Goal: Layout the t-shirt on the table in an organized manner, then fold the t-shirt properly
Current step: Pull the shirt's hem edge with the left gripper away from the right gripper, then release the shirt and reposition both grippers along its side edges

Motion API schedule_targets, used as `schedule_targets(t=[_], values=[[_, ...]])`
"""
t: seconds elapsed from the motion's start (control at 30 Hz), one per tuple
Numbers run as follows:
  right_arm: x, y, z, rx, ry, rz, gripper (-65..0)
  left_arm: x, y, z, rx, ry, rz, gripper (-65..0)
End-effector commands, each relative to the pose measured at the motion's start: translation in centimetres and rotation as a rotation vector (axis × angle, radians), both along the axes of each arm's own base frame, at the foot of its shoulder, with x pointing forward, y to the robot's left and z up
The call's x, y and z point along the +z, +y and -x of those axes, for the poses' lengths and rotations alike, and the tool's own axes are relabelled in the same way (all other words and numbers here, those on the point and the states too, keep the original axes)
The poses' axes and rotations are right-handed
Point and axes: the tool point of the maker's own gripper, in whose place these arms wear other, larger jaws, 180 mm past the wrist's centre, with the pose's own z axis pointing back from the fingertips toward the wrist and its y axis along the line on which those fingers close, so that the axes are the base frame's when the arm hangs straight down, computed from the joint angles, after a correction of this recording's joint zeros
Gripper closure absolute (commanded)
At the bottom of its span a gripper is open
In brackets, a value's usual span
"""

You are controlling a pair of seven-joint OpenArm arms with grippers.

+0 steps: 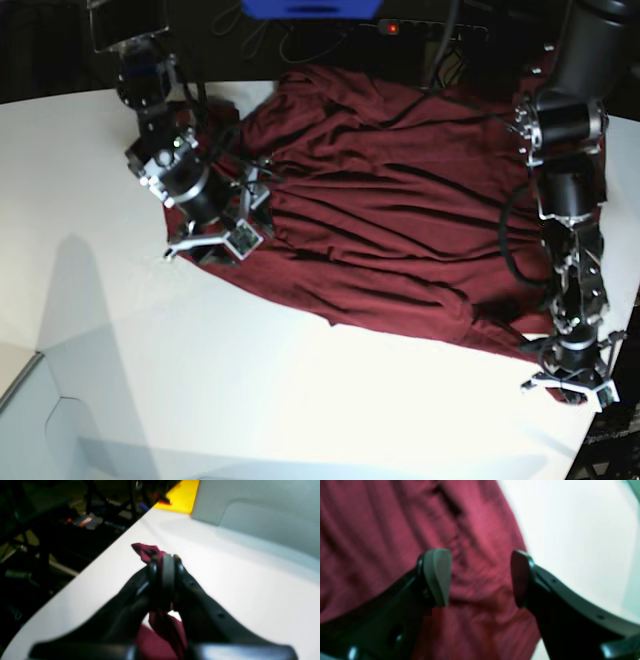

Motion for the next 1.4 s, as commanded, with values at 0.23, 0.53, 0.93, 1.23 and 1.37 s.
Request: schedule_targets(t=[0.23, 0.53, 0.93, 1.23, 1.37], values=[[1.2, 0.6, -5.0, -0.022, -0.037, -0.033, -37.8, 1.2, 2.2, 1.3, 0.042, -0.046, -0.029, -30.4], [0.6, 4.1, -4.4, -0.014, -0.002, -0.118, -37.9, -1.6, 1.4, 7.9, 0.057, -0.016, -0.012, -27.5], [-0.9, 4.0, -9.0, -0.03, 0.063, -0.099, -37.7, -12.6, -4.1, 14.3, 0.022, 0.234, 0.124, -27.6], [-4.4, 1.3, -11.2, -0.073, 0.173, -0.051, -37.7, -15.7, -3.6, 16.1, 0.038, 0.316, 0.139, -27.6], [-4.5, -1.3, -12.7, -0.098, 0.152, -0.053, -37.7, -15.8, -3.6, 16.2, 0.038, 0.321, 0.14, -27.6]])
